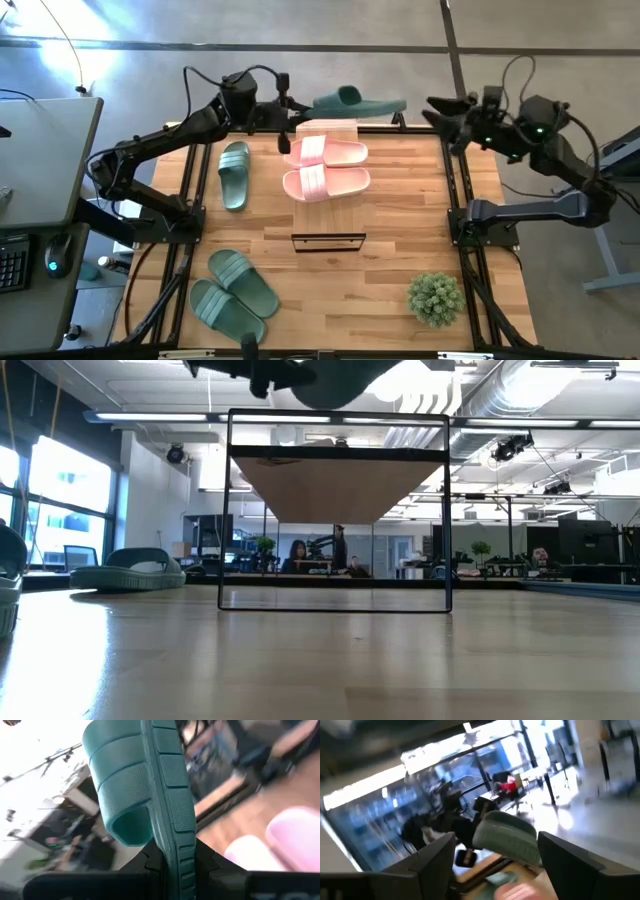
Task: Pick and place slides into the shelf
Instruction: Put the green slide under the shelf
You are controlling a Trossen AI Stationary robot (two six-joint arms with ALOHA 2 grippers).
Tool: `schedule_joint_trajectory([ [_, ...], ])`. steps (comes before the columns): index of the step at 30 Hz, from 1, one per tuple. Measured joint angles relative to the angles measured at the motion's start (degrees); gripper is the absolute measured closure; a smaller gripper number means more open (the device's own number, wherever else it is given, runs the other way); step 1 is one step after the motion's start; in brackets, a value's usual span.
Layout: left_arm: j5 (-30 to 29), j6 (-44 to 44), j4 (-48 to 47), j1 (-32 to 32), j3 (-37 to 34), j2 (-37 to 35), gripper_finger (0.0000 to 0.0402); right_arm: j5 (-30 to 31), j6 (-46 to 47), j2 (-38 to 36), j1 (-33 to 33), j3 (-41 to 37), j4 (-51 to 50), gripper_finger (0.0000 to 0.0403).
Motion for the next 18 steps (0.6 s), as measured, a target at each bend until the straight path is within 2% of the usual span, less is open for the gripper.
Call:
schedule_joint_trajectory([
  [3,-7.24,8.94,-1.66,-2.67,0.02,-0.02,0.0371,-0.27,15.3,-1.79,-1.67,0.0,-3.9,0.013],
  [7,-14.99,17.39,-1.77,-6.31,0.0,-0.02,0.0371,-4.84,32.72,-2.4,-5.54,0.0,-8.48,0.013],
  [9,-17.65,20.1,-1.74,-7.79,0.0,-0.02,0.0371,-9.1,38.67,-1.84,-8.43,0.0,-9.89,0.013],
  [12,-22.48,23.06,-1.76,-9.74,0.0,-0.02,0.0371,-18.57,45.54,-0.08,-13.59,0.0,-11.32,0.013],
  [16,-31.62,27.66,-1.7,-11.98,0.0,-0.02,0.0371,-30.41,53.1,3.08,-19.97,-0.02,-12.29,0.013],
  [18,-35.4,29.11,-1.74,-12.71,0.0,-0.02,0.0371,-33.91,55.09,4.43,-22.36,-0.02,-13.16,0.013],
])
